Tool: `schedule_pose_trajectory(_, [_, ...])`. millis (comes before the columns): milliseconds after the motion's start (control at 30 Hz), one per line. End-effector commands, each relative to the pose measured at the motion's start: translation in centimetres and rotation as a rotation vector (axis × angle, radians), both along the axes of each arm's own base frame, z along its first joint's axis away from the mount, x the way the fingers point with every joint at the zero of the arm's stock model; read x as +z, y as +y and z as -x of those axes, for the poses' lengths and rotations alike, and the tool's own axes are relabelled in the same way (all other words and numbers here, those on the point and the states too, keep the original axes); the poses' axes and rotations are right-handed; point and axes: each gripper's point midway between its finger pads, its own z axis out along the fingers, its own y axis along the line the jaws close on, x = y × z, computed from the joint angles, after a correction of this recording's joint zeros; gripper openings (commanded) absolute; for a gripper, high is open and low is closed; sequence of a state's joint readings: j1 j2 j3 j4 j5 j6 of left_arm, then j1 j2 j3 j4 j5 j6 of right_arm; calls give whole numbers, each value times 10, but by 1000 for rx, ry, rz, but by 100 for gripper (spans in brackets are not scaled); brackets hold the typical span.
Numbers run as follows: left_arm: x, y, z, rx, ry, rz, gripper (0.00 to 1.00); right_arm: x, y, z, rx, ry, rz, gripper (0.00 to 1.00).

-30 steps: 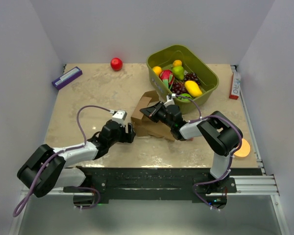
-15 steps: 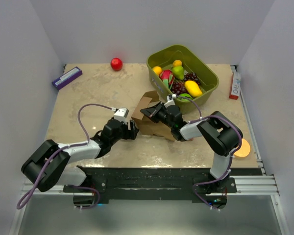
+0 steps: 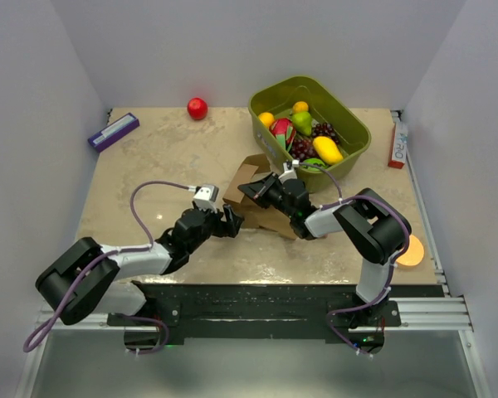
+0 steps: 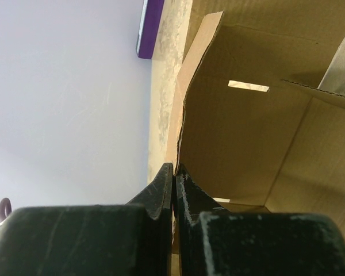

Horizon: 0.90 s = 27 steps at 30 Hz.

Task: Fold the paper box

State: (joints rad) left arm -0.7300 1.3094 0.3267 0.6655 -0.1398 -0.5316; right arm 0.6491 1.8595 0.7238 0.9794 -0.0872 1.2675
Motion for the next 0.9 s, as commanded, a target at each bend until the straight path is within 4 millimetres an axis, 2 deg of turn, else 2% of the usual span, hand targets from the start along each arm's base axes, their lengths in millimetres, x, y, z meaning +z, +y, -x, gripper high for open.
schedule_pose_trajectory(0, [1,-4,-2,15,-4,40,81,-18,-16,-3,-60,24,70,0])
schedule_pose_trajectory(167, [3,-7,-9,22,-21,37,79,-19,-16,-3,-60,26,73,0])
schedule_pose_trajectory(400, [5,-28,-9,-40,-45,78,79,-19,-17,-3,-64,28,75,0])
schedule_pose_trajectory(500, [7,-20,-17,26,-60,80,76,-19,-18,-3,-66,30,77,0])
schedule_pose_trajectory(633, [15,-3,-25,131,-89,99,64,-20,-19,-2,-69,32,80,0])
schedule_pose_trajectory(700, [18,4,-27,169,-101,106,61,-20,-19,-3,-69,31,79,0])
schedule_pose_trajectory(800, [26,4,-27,168,-130,129,60,-21,-18,-2,-64,34,80,0])
schedule_pose_trajectory(867, [24,4,-28,168,-127,117,60,-22,-18,-2,-65,35,81,0])
